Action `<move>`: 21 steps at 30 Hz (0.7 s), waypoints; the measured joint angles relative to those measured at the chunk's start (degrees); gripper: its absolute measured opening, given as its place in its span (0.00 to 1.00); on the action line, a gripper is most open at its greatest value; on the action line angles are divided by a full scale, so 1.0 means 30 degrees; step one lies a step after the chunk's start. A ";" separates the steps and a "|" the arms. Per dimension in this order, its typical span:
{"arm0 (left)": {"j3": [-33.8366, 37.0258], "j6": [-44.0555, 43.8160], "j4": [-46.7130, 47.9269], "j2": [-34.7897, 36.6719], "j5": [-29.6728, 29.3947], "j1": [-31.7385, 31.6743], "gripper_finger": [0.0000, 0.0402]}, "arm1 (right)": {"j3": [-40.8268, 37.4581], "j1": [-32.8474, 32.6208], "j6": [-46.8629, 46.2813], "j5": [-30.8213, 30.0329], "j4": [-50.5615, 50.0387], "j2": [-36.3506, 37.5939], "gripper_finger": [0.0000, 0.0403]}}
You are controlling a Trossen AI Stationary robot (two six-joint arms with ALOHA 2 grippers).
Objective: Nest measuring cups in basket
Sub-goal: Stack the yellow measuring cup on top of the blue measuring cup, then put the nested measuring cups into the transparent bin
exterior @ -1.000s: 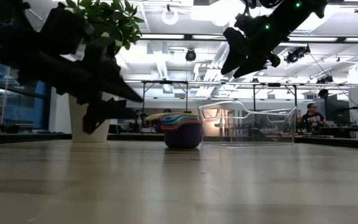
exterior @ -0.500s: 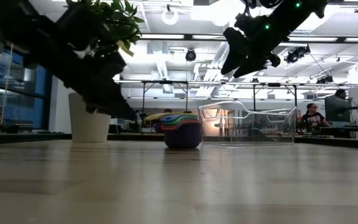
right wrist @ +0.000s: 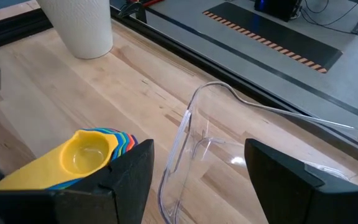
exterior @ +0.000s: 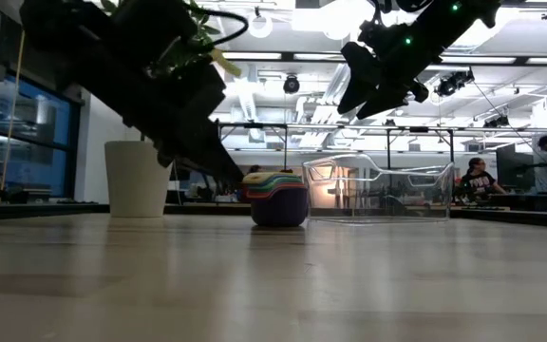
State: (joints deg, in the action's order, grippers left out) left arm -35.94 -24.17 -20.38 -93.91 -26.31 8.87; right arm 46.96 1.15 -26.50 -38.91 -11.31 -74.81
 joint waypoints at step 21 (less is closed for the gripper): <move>0.4062 0.2970 -0.4004 0.7166 -0.2290 0.0446 0.00 | 0.0007 -0.0165 -0.0163 0.6592 0.4381 -0.1984 0.60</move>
State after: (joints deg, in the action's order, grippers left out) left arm -23.76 -15.26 -32.39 -72.41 -33.18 10.21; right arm 46.98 0.65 -26.99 -19.13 1.83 -80.76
